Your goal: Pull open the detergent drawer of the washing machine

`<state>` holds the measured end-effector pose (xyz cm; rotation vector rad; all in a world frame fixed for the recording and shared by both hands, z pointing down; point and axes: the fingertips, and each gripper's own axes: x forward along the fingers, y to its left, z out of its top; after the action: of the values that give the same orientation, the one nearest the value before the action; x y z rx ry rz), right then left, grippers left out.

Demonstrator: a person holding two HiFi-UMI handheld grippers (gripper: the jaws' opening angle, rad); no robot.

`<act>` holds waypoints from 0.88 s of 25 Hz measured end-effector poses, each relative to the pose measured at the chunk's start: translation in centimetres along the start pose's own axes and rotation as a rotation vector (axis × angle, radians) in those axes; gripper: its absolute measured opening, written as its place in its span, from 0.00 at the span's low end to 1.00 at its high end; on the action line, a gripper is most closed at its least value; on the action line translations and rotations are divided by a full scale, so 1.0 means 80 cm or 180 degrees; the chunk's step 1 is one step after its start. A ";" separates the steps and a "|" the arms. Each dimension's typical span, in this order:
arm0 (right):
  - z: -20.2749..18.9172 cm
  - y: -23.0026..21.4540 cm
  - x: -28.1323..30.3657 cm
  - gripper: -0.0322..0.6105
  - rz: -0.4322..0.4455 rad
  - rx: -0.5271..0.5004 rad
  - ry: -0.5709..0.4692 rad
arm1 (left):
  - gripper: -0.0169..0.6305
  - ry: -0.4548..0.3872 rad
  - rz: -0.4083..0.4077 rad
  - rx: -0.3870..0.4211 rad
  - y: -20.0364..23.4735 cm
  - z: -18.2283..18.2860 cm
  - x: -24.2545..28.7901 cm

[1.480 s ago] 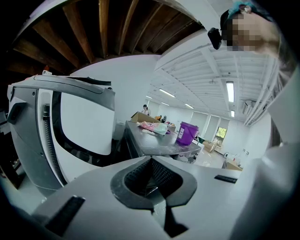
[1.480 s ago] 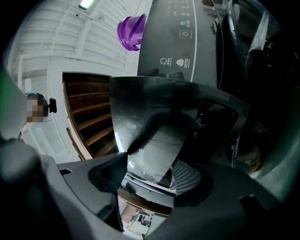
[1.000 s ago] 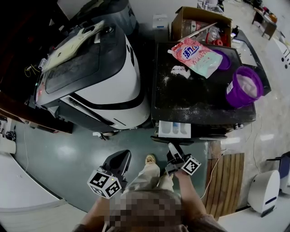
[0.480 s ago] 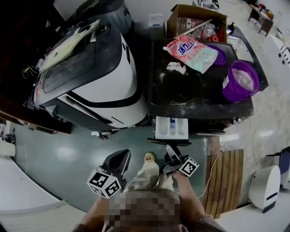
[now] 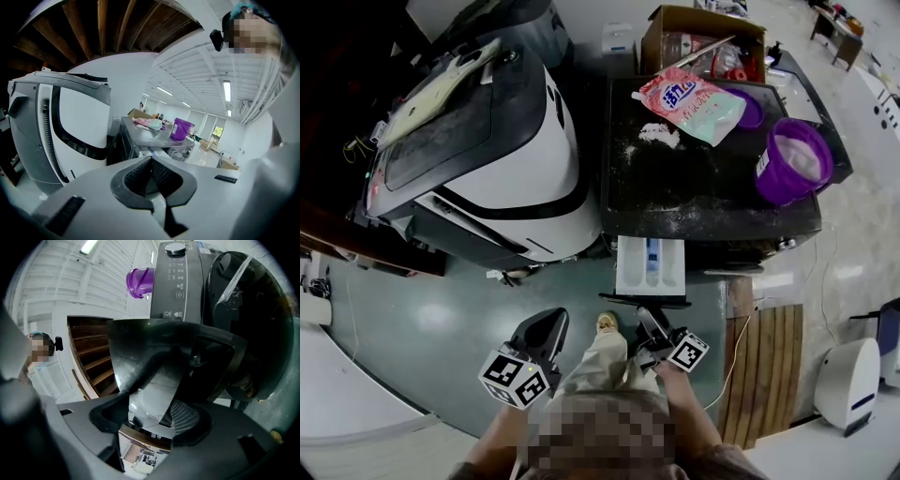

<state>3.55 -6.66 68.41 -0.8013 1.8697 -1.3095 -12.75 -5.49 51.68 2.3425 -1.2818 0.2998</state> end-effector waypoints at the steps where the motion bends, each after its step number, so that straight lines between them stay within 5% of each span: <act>1: -0.001 0.001 -0.002 0.46 0.0004 0.0002 0.0004 | 0.06 0.0004 -0.0001 0.0000 -0.001 -0.001 0.000; 22: -0.003 -0.002 -0.010 0.44 0.0004 0.0045 -0.0047 | 0.06 0.0098 -0.0054 0.0025 -0.009 -0.010 0.017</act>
<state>3.82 -5.99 68.78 -0.8005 1.8471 -1.3111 -11.37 -5.76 52.69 2.3452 -1.2479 0.3347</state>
